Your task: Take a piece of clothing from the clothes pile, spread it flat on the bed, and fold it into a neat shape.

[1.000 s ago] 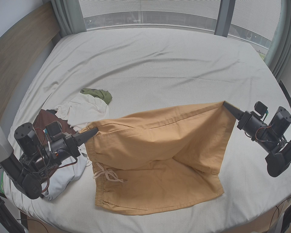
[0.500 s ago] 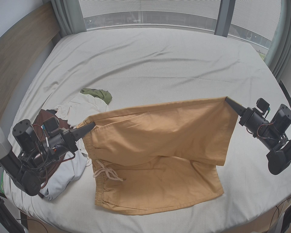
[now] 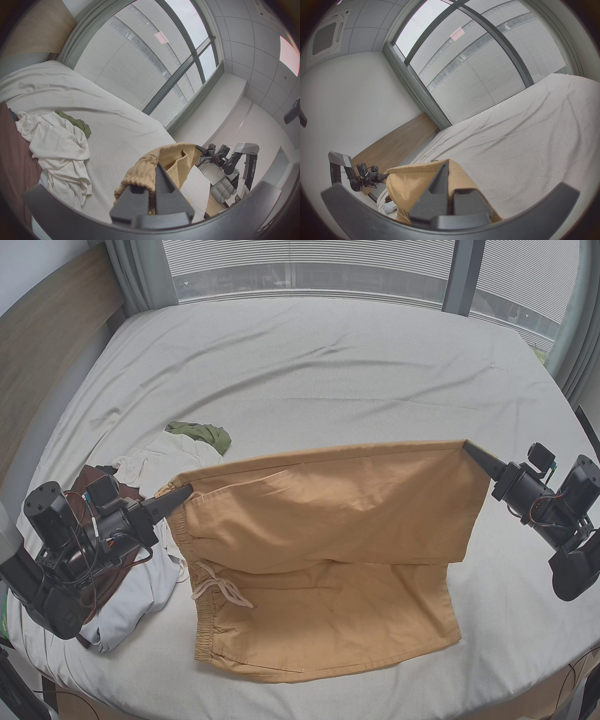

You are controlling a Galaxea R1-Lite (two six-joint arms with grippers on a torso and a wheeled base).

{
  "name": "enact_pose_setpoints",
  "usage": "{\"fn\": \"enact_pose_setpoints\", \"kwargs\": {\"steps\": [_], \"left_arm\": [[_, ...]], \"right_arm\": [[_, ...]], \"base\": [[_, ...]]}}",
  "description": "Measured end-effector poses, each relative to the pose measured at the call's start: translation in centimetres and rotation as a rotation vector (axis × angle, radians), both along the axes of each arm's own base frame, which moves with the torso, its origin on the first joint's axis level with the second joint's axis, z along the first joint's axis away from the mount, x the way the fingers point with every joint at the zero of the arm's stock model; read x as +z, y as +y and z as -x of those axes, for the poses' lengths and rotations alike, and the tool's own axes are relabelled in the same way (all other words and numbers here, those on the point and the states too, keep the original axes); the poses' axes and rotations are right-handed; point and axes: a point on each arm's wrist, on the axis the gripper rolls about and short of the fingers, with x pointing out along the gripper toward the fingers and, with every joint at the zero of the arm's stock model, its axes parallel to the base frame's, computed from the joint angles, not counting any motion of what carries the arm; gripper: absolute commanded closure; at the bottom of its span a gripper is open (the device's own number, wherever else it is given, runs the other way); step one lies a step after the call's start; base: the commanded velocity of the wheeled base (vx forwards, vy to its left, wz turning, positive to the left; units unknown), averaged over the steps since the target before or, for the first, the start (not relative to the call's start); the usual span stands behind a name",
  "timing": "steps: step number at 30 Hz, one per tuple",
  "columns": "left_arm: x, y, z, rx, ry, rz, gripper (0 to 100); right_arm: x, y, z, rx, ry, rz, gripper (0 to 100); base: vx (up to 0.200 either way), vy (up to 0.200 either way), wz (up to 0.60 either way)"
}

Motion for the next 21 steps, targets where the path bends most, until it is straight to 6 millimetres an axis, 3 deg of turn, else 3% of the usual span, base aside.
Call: {"fn": "enact_pose_setpoints", "kwargs": {"steps": [21], "left_arm": [[0.20,0.49,-0.86,0.050,-0.016,0.006,100]], "right_arm": [[0.14,-0.58,-0.18,-0.019,-0.006,-0.001,100]], "base": [[0.000,0.000,0.00]]}}
